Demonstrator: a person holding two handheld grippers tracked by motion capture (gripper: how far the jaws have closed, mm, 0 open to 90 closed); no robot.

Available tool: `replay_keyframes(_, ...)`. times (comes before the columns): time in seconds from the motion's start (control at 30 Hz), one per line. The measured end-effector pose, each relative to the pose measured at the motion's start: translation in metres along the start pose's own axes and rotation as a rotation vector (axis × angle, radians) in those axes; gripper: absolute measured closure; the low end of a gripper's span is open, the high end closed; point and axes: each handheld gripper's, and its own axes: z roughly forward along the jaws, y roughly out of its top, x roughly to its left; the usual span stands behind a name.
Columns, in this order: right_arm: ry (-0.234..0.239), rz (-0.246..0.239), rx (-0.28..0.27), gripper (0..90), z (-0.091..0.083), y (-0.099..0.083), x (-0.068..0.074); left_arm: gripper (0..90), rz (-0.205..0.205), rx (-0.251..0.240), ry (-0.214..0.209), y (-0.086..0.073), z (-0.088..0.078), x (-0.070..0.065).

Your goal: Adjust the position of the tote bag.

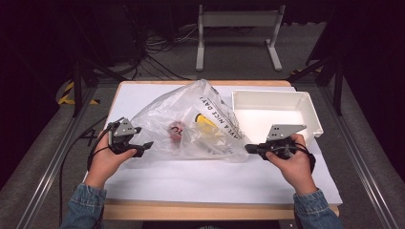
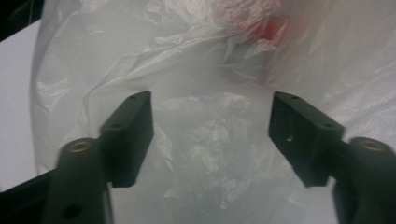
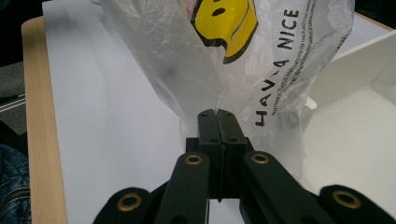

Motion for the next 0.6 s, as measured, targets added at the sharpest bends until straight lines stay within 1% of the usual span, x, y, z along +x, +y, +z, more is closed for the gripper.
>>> replay_keyframes(0.07, 0.001, -0.001, -0.001, 90.0, 0.000, 0.000, 0.000, 47.7, 0.000, 0.005, -0.008, 0.000, 0.000, 0.000)
replay_keyframes(0.1, 0.001, -0.001, 0.000, 90.0, 0.000, 0.000, 0.000, 54.0, -0.005, 0.016, -0.026, -0.001, 0.001, -0.001)
replay_keyframes(0.13, 0.001, -0.002, -0.001, 90.0, 0.000, 0.000, 0.000, 61.5, 0.001, 0.019, -0.028, -0.001, 0.000, -0.001)
replay_keyframes(0.2, 0.001, -0.003, -0.002, 90.0, 0.000, 0.001, 0.000, 75.7, -0.003, 0.023, -0.045, -0.001, -0.001, -0.001)
replay_keyframes(0.27, 0.002, -0.003, -0.003, 90.0, 0.000, 0.001, 0.000, 86.2, 0.000, 0.023, -0.048, 0.000, -0.004, -0.002)
replay_keyframes(0.3, 0.001, -0.005, -0.003, 90.0, 0.000, 0.001, 0.000, 90.0, 0.000, 0.022, -0.047, 0.000, -0.006, -0.002)
replay_keyframes(0.4, 0.002, -0.005, -0.003, 90.0, 0.000, 0.001, 0.000, 90.0, -0.008, 0.015, -0.055, 0.001, -0.010, -0.002)
replay_keyframes(0.47, 0.001, -0.006, -0.004, 90.0, 0.000, 0.002, 0.000, 90.0, -0.012, 0.009, -0.078, 0.003, -0.014, -0.004)
replay_keyframes(0.5, 0.001, -0.007, -0.005, 90.0, 0.000, 0.002, 0.000, 90.0, -0.012, 0.009, -0.078, 0.003, -0.014, -0.004)
replay_keyframes(0.53, 0.001, -0.006, -0.006, 90.0, 0.000, 0.002, 0.000, 90.0, -0.014, 0.005, -0.084, 0.003, -0.018, -0.004)
replay_keyframes(0.6, 0.003, -0.007, -0.008, 90.0, 0.000, 0.002, 0.000, 90.0, -0.019, -0.008, -0.080, 0.003, -0.022, -0.003)
